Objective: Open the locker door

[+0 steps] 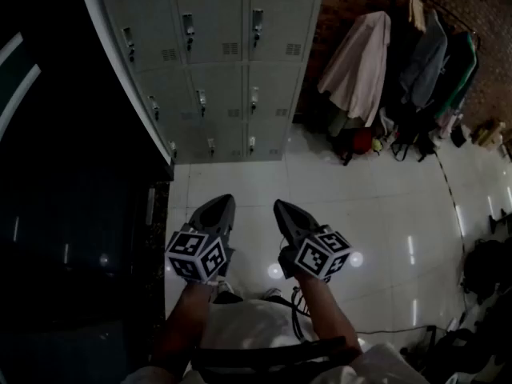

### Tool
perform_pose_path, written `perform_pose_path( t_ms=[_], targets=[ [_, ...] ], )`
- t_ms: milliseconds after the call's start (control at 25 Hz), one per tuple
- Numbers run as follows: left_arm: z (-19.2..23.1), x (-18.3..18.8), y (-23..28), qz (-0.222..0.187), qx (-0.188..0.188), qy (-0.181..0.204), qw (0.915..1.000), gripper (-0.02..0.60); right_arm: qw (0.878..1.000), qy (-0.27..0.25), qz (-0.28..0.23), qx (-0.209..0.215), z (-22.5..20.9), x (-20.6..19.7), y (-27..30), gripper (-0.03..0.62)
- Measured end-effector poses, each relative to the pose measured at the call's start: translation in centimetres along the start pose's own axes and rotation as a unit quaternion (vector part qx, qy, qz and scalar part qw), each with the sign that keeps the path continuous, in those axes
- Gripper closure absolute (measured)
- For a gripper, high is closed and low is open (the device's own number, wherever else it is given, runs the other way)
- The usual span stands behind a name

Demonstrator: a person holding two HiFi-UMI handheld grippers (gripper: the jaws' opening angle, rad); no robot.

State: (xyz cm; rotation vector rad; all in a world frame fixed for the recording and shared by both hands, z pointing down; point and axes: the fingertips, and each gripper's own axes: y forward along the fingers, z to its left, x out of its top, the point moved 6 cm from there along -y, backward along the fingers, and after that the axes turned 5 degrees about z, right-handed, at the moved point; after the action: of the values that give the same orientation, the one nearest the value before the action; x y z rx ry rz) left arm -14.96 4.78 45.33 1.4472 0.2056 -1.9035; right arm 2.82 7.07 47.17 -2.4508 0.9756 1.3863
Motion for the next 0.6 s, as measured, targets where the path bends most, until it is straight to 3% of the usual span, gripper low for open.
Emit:
perform_pose_path(
  t_ms=[600],
  targets=[
    [-4.4,-2.7,3.2,0.015,-0.016,-0.018,0.9996,0.591,1.000,0.016,-0.012,0.015,-4.8,-0.6,-4.2,0.580]
  ],
)
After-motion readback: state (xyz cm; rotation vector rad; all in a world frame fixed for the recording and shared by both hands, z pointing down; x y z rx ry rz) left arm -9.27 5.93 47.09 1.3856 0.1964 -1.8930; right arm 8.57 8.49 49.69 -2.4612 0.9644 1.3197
